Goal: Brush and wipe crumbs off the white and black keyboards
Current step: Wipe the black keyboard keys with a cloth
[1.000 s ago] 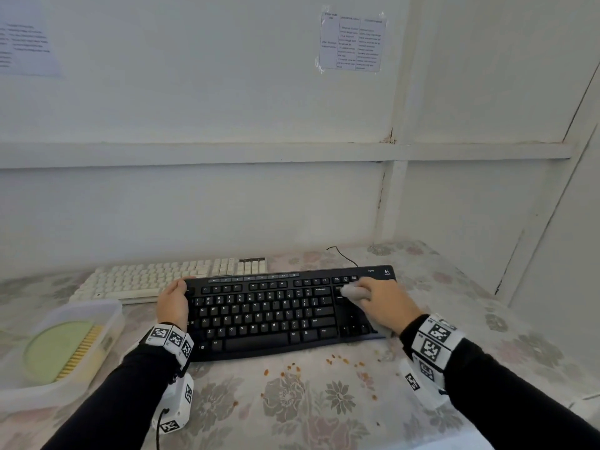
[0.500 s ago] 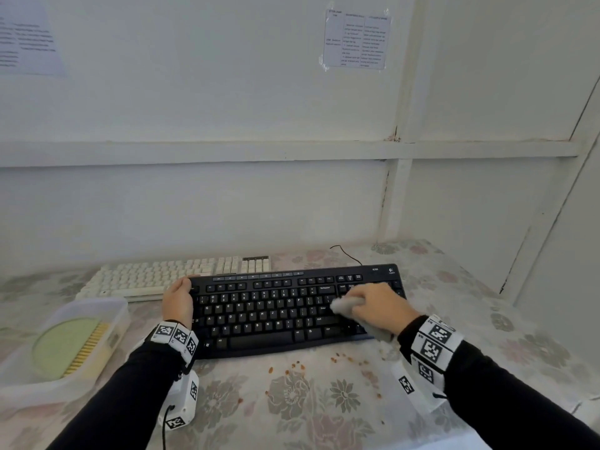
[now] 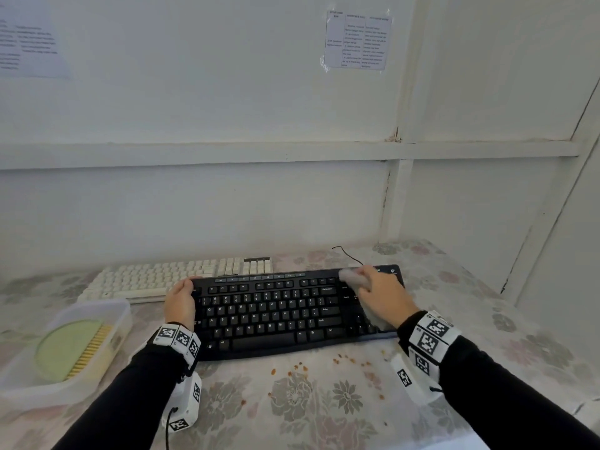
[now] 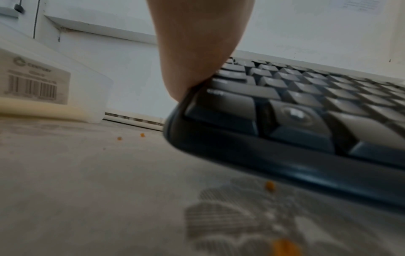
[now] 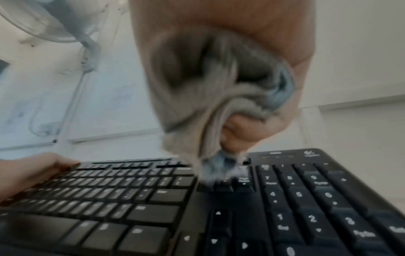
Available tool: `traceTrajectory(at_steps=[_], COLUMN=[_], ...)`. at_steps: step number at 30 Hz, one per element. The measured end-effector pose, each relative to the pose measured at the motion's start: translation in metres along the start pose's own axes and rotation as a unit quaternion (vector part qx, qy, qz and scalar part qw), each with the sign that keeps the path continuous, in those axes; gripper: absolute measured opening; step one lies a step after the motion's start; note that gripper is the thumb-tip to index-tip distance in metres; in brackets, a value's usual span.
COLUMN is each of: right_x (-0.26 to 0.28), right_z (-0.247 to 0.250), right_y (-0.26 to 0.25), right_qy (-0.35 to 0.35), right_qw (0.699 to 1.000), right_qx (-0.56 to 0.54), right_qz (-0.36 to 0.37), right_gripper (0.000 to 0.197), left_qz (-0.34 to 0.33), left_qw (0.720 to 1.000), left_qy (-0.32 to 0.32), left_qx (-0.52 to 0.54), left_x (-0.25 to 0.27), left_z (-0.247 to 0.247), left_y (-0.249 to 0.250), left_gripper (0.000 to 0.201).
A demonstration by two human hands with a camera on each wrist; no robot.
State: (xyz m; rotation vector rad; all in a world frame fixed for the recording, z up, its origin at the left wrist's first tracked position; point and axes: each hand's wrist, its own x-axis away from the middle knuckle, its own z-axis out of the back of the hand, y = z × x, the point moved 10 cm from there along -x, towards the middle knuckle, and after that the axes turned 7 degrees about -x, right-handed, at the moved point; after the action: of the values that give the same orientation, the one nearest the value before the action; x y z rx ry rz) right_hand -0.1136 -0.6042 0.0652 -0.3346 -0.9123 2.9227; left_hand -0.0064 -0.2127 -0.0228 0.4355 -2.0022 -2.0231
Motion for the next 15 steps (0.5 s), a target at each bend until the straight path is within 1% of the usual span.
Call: traceTrajectory(at_steps=[1, 2, 3, 5, 7, 10, 12, 13, 14, 15], right_x=[-0.003, -0.004, -0.005, -0.002, 0.007, 0.026, 0.031, 0.029, 0.024, 0.016], right_z=[0.007, 0.007, 0.001, -0.019, -0.037, -0.049, -0.045, -0.039, -0.029, -0.018], right_y=[-0.001, 0.000, 0.003, 0.015, 0.029, 0.042, 0.046, 0.047, 0.044, 0.039], right_qy=[0.042, 0.054, 0.044, -0.017, -0.088, -0.165, -0.211, -0.216, -0.195, -0.147], right_qw=[0.999, 0.998, 0.998, 0.999, 0.993, 0.975, 0.957, 0.953, 0.958, 0.972], right_qx=[-0.018, -0.030, -0.034, -0.002, 0.046, 0.078, 0.123, 0.136, 0.131, 0.102], right_qz=[0.015, 0.016, 0.006, -0.028, -0.063, -0.124, -0.159, -0.166, -0.164, -0.152], right_gripper=[0.027, 0.029, 0.031, 0.036, 0.040, 0.050, 0.047, 0.042, 0.035, 0.028], left_qz=[0.003, 0.005, 0.009, 0.013, 0.011, 0.013, 0.013, 0.011, 0.009, 0.010], left_qw=[1.000, 1.000, 1.000, 1.000, 1.000, 1.000, 1.000, 1.000, 1.000, 1.000], left_qy=[-0.001, -0.003, -0.004, -0.003, 0.002, 0.005, 0.004, 0.004, 0.005, 0.004], left_qx=[-0.001, -0.001, -0.004, -0.007, -0.016, -0.017, -0.015, -0.015, -0.013, -0.010], left_x=[0.000, -0.002, -0.002, -0.004, -0.004, -0.003, -0.001, 0.002, 0.002, 0.003], left_z=[0.000, 0.001, 0.001, 0.001, 0.002, 0.003, 0.003, 0.003, 0.002, 0.002], left_y=[-0.001, -0.003, -0.004, -0.006, -0.006, -0.006, -0.004, -0.002, -0.001, 0.000], left_gripper=[0.030, 0.030, 0.030, 0.029, 0.028, 0.029, 0.030, 0.029, 0.028, 0.027])
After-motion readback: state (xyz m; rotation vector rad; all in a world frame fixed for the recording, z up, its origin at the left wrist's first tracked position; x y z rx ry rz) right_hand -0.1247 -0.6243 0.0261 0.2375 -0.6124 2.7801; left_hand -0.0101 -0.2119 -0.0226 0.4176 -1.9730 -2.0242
